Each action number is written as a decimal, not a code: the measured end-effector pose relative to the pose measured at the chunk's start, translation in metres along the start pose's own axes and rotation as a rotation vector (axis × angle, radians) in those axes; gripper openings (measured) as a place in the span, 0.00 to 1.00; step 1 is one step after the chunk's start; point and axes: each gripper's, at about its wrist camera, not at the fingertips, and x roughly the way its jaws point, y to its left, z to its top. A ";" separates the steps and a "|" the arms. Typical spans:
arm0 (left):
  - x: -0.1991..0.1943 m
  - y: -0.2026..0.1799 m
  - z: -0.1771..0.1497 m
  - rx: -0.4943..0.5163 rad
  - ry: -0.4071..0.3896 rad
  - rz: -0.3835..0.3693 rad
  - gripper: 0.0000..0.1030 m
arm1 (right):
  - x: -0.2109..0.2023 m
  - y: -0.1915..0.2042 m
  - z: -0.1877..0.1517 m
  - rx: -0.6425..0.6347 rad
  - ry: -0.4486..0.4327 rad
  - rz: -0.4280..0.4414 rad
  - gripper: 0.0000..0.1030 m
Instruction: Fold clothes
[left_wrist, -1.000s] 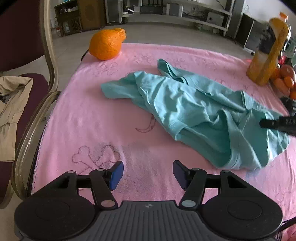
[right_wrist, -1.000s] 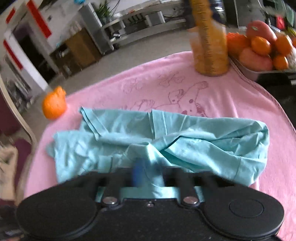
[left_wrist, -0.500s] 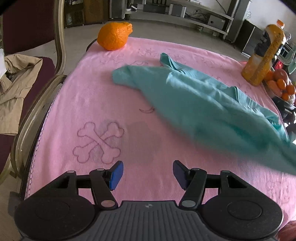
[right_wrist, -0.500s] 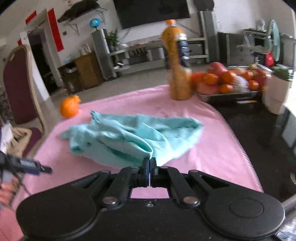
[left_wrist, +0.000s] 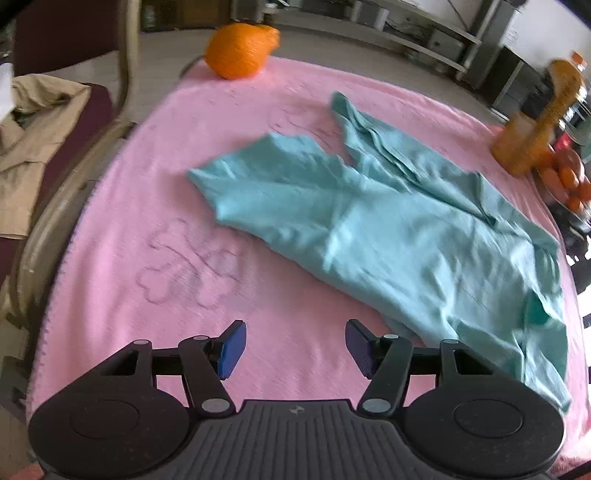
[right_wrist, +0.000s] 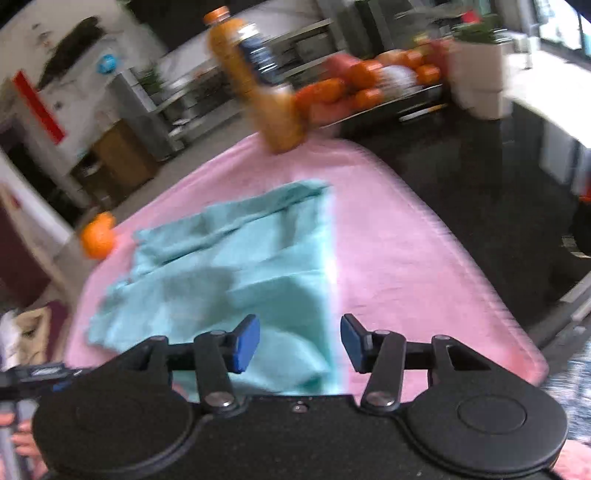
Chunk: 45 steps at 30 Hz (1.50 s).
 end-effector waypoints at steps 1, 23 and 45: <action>-0.001 0.002 0.002 -0.006 -0.007 0.012 0.58 | 0.005 0.009 0.000 -0.019 0.016 0.036 0.47; 0.040 0.042 0.063 -0.047 0.102 -0.010 0.58 | 0.140 0.193 -0.003 -0.471 0.308 0.297 0.41; 0.044 0.006 0.109 -0.129 -0.129 -0.167 0.34 | 0.165 0.166 0.024 -0.375 0.222 0.161 0.04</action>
